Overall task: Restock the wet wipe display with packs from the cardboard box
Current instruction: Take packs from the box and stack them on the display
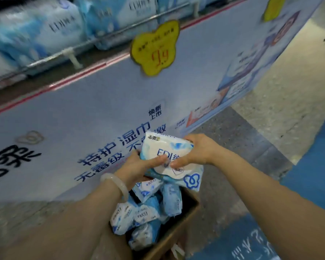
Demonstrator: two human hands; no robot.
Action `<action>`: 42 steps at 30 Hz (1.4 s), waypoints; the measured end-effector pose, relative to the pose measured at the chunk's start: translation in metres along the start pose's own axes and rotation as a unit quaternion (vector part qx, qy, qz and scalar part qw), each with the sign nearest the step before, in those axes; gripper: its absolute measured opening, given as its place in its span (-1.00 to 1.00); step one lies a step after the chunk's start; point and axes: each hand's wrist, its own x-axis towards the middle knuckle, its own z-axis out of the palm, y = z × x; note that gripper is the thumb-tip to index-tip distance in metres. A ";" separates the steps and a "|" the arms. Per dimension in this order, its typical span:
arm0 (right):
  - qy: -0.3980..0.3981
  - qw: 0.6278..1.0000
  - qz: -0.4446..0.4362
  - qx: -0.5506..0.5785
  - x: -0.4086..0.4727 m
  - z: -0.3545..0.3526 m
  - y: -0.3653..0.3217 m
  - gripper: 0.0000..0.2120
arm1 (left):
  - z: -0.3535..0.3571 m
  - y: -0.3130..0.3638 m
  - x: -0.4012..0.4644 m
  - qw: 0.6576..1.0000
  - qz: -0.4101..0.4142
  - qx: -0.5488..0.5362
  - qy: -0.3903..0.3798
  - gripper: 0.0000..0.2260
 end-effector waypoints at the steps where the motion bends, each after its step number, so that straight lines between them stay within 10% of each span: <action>1: -0.003 1.000 -0.012 -0.018 -0.007 -0.008 -0.012 -0.64 | -0.001 0.008 -0.013 1.000 0.013 0.002 0.006 -0.35; 12: 0.039 0.981 -0.134 -0.136 -0.086 -0.072 -0.167 -0.55 | -0.028 0.119 -0.144 0.983 0.178 0.050 0.010 -0.90; 30: 0.102 0.915 -0.331 -0.209 -0.091 -0.135 -0.338 -0.43 | -0.077 0.242 -0.201 0.913 0.365 -0.017 0.182 -0.70; 42: 0.131 0.842 -0.400 -0.339 -0.006 -0.330 -0.377 -0.28 | 0.023 0.397 -0.101 0.858 0.410 -0.041 0.305 -0.72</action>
